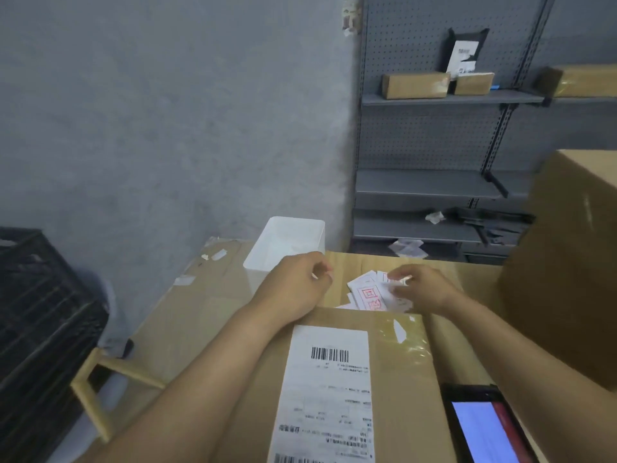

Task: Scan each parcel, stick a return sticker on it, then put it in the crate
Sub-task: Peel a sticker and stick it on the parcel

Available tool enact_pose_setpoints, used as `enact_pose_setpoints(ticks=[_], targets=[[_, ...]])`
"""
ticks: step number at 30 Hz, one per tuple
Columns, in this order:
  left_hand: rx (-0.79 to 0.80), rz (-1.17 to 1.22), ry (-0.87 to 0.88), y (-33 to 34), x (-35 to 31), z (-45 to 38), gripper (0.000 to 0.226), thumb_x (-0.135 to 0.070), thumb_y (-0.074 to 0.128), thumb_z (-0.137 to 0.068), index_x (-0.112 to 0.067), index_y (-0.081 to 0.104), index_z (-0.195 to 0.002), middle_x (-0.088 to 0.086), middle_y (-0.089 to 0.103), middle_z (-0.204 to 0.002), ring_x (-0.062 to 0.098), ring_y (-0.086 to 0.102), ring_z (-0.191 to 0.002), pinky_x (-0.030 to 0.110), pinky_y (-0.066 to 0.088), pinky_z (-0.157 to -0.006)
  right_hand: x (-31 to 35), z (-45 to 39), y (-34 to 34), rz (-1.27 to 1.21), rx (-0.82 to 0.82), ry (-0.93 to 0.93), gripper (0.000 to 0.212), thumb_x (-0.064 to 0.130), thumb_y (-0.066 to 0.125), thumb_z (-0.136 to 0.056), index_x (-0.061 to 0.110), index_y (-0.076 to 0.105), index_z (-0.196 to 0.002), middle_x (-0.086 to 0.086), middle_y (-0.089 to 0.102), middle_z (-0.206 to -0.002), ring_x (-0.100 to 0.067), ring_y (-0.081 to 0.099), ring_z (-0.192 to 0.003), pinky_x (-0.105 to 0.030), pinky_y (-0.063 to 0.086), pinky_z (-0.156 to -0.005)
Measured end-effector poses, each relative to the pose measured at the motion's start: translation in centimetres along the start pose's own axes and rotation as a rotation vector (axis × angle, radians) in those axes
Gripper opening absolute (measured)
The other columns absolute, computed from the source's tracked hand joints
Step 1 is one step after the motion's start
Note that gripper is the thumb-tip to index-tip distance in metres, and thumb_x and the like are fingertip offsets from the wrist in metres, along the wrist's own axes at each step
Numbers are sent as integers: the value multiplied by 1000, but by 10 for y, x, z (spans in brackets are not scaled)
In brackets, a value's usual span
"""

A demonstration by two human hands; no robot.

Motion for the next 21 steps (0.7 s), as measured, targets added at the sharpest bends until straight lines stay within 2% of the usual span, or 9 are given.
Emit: enact_pose_setpoints(ticks=[1, 2, 4, 7, 9, 12, 14, 17, 21], targets=[[-1, -1, -4, 1, 0, -5, 9, -33, 57, -90, -32, 65, -90, -14, 67, -95, 7, 62, -85, 31, 52, -84, 3, -8, 8, 48, 52, -27, 42, 25, 74, -82, 22, 62, -122, 0, 58, -129, -16, 56, -101, -19, 52, -61], [0, -1, -7, 2, -1, -10, 10, -34, 56, -90, -32, 66, -91, -14, 67, -94, 7, 62, -84, 32, 52, -83, 5, -15, 16, 120, 100, -52, 55, 31, 78, -77, 25, 58, -127, 2, 54, -132, -18, 53, -107, -21, 51, -67], [7, 8, -5, 3, -2, -17, 12, -35, 56, -91, -31, 67, -92, -15, 66, -93, 6, 61, -83, 31, 52, -83, 8, -25, 29, 324, 155, -116, 75, 44, 81, -69, 29, 49, -135, 4, 46, -137, -20, 43, -120, -30, 43, -88], [41, 48, -4, 7, -3, -25, 13, -36, 56, -91, -32, 68, -92, -16, 66, -91, 4, 62, -82, 31, 53, -83, 11, -34, 36, 424, 178, -156, 76, 49, 82, -64, 31, 51, -130, 5, 45, -129, -18, 38, -121, -33, 37, -96], [57, 58, -3, 10, -3, -30, 12, -36, 56, -91, -32, 68, -92, -17, 66, -90, 3, 62, -81, 31, 53, -84, 12, -39, 34, 389, 175, -154, 65, 42, 84, -65, 30, 56, -122, 7, 49, -122, -16, 44, -113, -29, 41, -88], [77, 66, -6, 17, -3, -36, 13, -38, 56, -91, -32, 68, -95, -16, 66, -92, 7, 63, -82, 34, 53, -84, 13, -41, 26, 330, 121, -148, 41, 32, 83, -70, 29, 58, -102, 7, 58, -111, -13, 52, -91, -22, 42, -66], [91, 69, -6, 21, -2, -39, 14, -39, 56, -90, -33, 67, -95, -17, 65, -92, 5, 61, -82, 33, 53, -84, 10, -40, 21, 247, 76, -110, 29, 28, 81, -74, 28, 58, -91, 11, 61, -101, -9, 54, -78, -20, 42, -57], [114, 77, 2, 26, -1, -39, 13, -41, 55, -90, -35, 66, -93, -18, 64, -91, 2, 60, -82, 30, 52, -83, 7, -36, 9, 143, 11, -72, 22, 24, 79, -77, 26, 57, -79, 11, 64, -87, -5, 54, -70, -17, 36, -51], [135, 93, 10, 25, -1, -39, 13, -42, 55, -91, -36, 66, -95, -17, 63, -94, 4, 59, -84, 28, 51, -82, 6, -30, -11, 111, -80, -49, 20, 23, 77, -79, 26, 56, -77, 10, 64, -80, -4, 56, -67, -16, 34, -46]])
Point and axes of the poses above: each hand's wrist, its own z-axis away from the middle knuckle, its own y-axis out of the palm, x = y × z, the point moved 8 cm from there along -z, towards the middle knuckle
